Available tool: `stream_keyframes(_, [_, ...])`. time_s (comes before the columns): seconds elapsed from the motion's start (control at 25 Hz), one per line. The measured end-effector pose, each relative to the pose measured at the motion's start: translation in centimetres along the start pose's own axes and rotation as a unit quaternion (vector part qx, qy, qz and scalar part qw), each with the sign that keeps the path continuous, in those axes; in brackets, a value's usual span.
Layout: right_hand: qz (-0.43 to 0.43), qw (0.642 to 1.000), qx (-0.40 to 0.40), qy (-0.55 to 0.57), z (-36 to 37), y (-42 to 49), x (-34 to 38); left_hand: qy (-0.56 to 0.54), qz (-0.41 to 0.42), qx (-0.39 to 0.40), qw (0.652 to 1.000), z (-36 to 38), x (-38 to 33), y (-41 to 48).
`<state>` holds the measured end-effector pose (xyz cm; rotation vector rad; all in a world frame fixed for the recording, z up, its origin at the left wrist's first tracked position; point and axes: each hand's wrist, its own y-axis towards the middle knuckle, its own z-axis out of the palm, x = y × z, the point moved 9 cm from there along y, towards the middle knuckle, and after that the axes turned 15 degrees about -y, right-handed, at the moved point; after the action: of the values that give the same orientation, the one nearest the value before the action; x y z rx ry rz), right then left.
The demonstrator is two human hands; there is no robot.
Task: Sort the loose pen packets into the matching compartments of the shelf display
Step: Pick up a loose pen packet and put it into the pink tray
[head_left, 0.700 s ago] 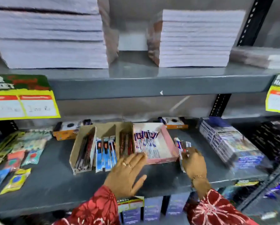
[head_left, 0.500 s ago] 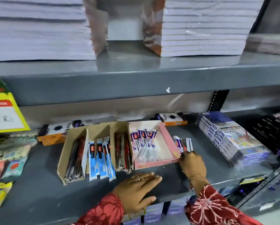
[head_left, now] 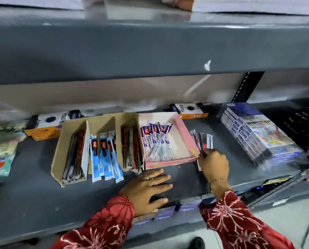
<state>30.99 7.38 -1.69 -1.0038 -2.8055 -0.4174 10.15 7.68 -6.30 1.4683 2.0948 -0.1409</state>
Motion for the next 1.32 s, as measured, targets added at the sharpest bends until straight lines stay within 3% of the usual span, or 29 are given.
stream_keyframes(0.32, [0.064, 0.984, -0.140, 0.088, -3.3, 0.0, -0.3, -0.012, -0.003, -0.010, 1.000, -0.2, 0.0, 0.0])
stream_keyframes(0.4, [0.048, 0.976, -0.151, 0.149, -3.9, 0.1, 0.0, -0.022, -0.018, -0.024, 0.999, -0.8, -0.1, -0.2])
stream_keyframes(0.48, [-0.012, 0.963, -0.141, 0.228, -4.5, -0.1, 1.7, -0.103, -0.073, -0.086, 0.988, -2.5, 0.1, -0.7])
stream_keyframes(0.56, [-0.096, 0.954, -0.116, 0.259, -4.9, -0.8, 4.2, -0.281, -0.168, -0.181, 0.927, -4.9, 0.7, -1.1])
stream_keyframes(0.64, [-0.176, 0.938, -0.056, 0.293, -4.9, -1.6, 7.0, -0.493, -0.246, -0.285, 0.784, -6.8, 1.9, -1.4])
stream_keyframes(0.76, [-0.251, 0.891, 0.083, 0.368, -4.1, -2.6, 10.0, -0.670, -0.259, -0.412, 0.561, -8.9, 3.9, -1.8])
stream_keyframes(0.84, [-0.274, 0.874, 0.137, 0.378, -3.8, -3.2, 11.1, -0.713, -0.251, -0.447, 0.478, -10.1, 4.7, -2.1])
stream_keyframes(1.0, [-0.293, 0.862, 0.184, 0.371, -3.5, -3.7, 12.0, -0.713, -0.282, -0.473, 0.434, -9.9, 5.3, -3.2])
stream_keyframes(1.32, [-0.268, 0.861, 0.256, 0.349, -2.7, -3.9, 12.4, -0.665, -0.273, -0.539, 0.438, -11.4, 5.4, -3.6])
